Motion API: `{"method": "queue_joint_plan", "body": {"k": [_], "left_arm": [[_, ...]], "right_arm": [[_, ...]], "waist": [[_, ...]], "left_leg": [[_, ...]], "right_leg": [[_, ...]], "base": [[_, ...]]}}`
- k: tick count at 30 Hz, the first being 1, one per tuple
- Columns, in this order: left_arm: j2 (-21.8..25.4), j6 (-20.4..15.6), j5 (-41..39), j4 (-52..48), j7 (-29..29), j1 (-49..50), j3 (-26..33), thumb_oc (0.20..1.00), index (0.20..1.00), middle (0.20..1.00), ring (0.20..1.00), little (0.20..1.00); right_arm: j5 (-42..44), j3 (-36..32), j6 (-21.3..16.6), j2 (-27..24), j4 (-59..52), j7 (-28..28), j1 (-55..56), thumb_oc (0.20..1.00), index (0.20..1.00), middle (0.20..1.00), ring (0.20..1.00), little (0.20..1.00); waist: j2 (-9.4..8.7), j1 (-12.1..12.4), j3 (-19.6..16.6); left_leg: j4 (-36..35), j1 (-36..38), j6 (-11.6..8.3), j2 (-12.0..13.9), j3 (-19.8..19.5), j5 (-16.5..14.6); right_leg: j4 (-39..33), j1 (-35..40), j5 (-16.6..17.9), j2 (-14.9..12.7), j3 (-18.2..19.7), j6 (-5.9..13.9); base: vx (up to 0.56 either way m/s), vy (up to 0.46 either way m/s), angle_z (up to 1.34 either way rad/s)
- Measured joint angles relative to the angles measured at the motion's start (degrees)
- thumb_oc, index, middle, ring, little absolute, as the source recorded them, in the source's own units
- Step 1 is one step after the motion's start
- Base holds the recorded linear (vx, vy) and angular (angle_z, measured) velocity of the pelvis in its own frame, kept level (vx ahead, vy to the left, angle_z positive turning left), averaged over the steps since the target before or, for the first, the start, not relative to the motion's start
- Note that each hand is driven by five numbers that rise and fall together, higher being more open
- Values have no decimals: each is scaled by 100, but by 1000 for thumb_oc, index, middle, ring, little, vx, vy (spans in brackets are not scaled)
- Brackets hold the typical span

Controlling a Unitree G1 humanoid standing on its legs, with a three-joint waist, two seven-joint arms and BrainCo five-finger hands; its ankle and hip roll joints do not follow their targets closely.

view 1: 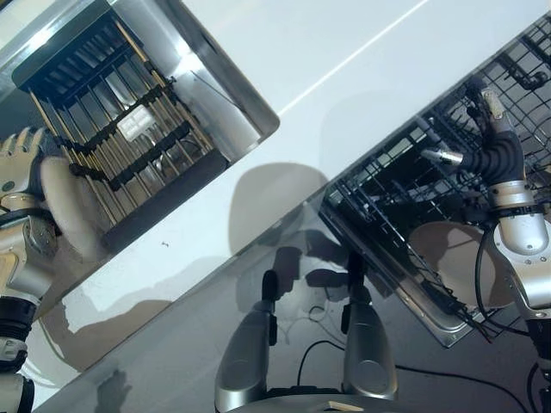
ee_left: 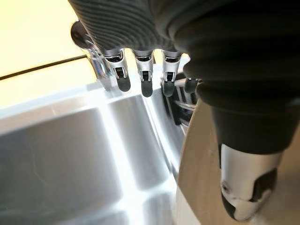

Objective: Pick up plates and place into dishwasher.

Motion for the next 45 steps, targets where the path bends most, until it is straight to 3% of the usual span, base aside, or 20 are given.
{"method": "queue_joint_plan", "body": {"k": [10, 13, 20, 23, 27, 30, 34, 40, 45], "left_arm": [[-35, -128, -45, -129, -2, 109, 5, 1000, 1000, 1000, 1000, 1000], [-50, -255, -451, -419, -14, 148, 90, 1000, 1000, 1000, 1000, 1000], [-316, -308, -553, -1319, -588, 276, 338, 1000, 1000, 1000, 1000, 1000], [-427, -167, -534, -1409, -1082, 335, 339, 1000, 1000, 1000, 1000, 1000], [-427, 401, -531, -1347, -1678, 561, 348, 1000, 1000, 1000, 1000, 1000], [-482, 676, -554, -763, -1893, 636, 345, 1000, 1000, 1000, 1000, 1000], [-595, 844, -787, -283, -1993, 677, 306, 1000, 1000, 1000, 1000, 1000], [-712, 829, -952, -10, -2005, 494, -258, 1000, 1000, 1000, 1000, 1000], [-788, 739, -954, 459, -1436, -56, -510, 1000, 1000, 1000, 1000, 1000]], "right_arm": [[5, -8, 0, -1, 0, 141, 4, 1000, 1000, 1000, 1000, 1000], [7, -77, 0, -1, -2, 141, 29, 1000, 1000, 1000, 1000, 1000], [-1, -255, -1, 62, -6, 150, 59, 1000, 1000, 1000, 1000, 1000], [0, -271, 1, 62, -6, 185, 70, 1000, 1000, 1000, 1000, 1000], [4, -494, 2, 2, -8, 277, 83, 1000, 1000, 1000, 1000, 1000], [29, -493, 38, -160, -8, 396, 83, 1000, 1000, 1000, 1000, 1000], [74, -500, 39, -404, -8, 556, 80, 1000, 1000, 1000, 1000, 1000], [78, -464, 118, -473, -30, 603, 53, 1000, 1000, 1000, 1000, 1000], [124, -348, 167, -634, -73, 463, -33, 1000, 1000, 1000, 1000, 1000]], "waist": [[102, 5, 50], [114, 24, 46], [188, 75, 27], [306, 79, -6], [492, 55, -123], [581, 9, -182], [608, -6, -212], [599, -19, -231], [508, -22, -221]], "left_leg": [[-98, 171, 16, 1, 57, 17], [-193, 239, 22, -10, 56, 58], [-281, 289, 32, -32, 23, 114], [-353, 441, 37, -29, 15, 122], [-400, 479, 36, -30, -30, 140], [-449, 570, 40, -30, -38, 158], [-466, 664, 54, -56, -48, 166], [-405, 545, 70, -115, -52, 172], [-187, 131, 48, -101, -53, 163]], "right_leg": [[-7, 95, 1, -9, 52, 12], [-13, 127, -5, -28, 50, 18], [-14, 149, -9, -54, 28, 32], [-45, 288, -24, -58, 1, 42], [-57, 337, -37, -59, -31, 47], [-57, 415, -51, -65, -49, 53], [-51, 509, -68, -96, -56, 69], [15, 400, -106, -155, -54, 75], [211, -13, -92, -125, -41, 44]], "base": [[1, 4, -2], [0, 0, 0], [2, -1, 2], [0, 0, 0], [19, 39, 5], [16, 109, 2], [-2, 91, 3], [-27, 26, 3], [-44, -42, 0]]}}
